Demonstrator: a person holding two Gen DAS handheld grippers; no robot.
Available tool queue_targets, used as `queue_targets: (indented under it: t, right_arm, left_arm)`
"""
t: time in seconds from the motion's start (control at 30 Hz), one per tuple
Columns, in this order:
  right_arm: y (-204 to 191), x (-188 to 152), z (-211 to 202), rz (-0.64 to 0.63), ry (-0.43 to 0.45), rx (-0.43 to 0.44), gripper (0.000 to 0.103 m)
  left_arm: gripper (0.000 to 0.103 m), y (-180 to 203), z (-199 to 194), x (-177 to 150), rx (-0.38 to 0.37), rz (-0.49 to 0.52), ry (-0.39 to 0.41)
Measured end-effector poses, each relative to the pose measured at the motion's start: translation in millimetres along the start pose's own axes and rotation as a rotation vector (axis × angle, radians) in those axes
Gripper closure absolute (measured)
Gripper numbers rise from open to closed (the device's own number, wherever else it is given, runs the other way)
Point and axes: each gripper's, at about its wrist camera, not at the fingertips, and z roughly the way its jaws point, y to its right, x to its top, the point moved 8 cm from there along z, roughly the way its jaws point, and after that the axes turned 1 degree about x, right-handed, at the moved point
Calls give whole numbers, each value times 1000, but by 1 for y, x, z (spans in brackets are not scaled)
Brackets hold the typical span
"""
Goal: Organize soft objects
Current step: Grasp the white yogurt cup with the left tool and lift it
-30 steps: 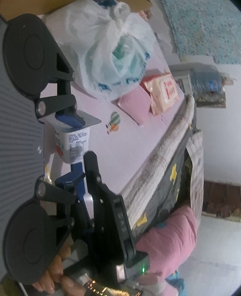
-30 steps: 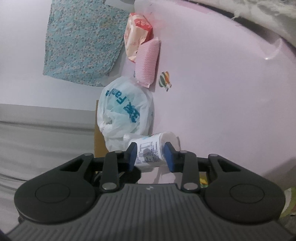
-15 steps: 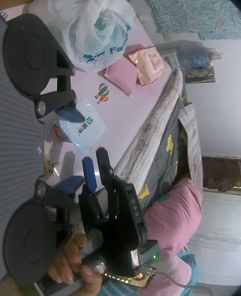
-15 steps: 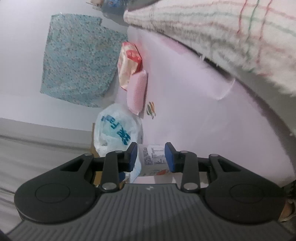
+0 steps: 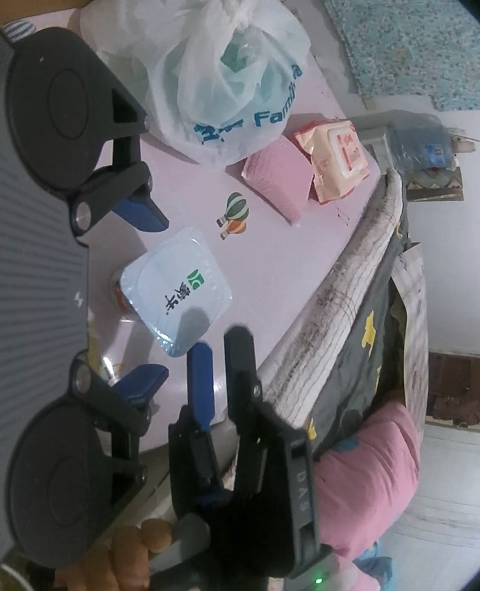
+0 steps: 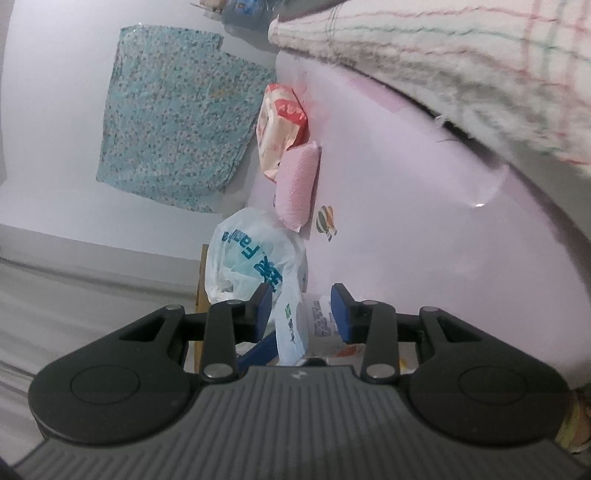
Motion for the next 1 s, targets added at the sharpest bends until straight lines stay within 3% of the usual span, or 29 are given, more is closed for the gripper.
queue_targets:
  t: [0.17,0.73,1.0]
  right_arm:
    - [-6,-7,19,4,-45,9,68]
    - [-20,-55,68,29,-225,64,68]
    - [-11,-39,37,35,-147,46,62]
  left_arm:
    - [31,-2,3,1,7,-8,-4]
    - [27,-56,-26,-28,41,-120,-57]
    - [18,-55,-25,-24,12,-158,-74]
